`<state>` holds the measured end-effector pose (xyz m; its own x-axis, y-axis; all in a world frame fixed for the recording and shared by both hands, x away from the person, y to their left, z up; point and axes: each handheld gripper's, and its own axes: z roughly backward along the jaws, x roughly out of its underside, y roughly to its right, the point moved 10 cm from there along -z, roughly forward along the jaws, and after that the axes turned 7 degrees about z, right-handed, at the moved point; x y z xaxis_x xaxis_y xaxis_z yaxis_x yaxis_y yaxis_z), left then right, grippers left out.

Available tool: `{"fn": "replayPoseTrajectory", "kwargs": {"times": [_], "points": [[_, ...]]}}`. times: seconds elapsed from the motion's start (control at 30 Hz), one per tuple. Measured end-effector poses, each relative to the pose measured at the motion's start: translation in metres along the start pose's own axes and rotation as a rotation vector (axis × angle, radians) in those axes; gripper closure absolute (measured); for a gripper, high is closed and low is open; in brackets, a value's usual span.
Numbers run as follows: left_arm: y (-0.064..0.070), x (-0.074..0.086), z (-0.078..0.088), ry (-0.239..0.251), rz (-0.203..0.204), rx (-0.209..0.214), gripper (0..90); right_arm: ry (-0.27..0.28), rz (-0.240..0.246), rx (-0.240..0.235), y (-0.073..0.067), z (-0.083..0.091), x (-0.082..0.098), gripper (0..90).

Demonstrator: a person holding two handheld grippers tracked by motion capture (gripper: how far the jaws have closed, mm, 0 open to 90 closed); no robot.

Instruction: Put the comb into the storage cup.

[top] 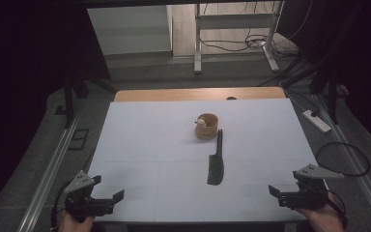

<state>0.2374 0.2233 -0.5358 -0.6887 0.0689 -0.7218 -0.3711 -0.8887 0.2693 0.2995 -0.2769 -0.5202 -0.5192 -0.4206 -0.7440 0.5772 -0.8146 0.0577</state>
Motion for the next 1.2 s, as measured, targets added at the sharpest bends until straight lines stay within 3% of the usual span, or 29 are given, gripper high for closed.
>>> {"fn": "replayPoseTrajectory", "kwargs": {"times": [0.87, 1.2], "points": [[-0.0003, 0.0008, -0.0007, -0.012, 0.016, 0.034, 0.6, -0.021, -0.013, 0.005, 0.0010, -0.0020, 0.0012, 0.0], [-0.0010, 0.0005, -0.0006, -0.011, 0.026, 0.042, 0.6, -0.019, -0.021, -0.031, -0.0022, -0.0022, -0.0001, 0.0]]}}
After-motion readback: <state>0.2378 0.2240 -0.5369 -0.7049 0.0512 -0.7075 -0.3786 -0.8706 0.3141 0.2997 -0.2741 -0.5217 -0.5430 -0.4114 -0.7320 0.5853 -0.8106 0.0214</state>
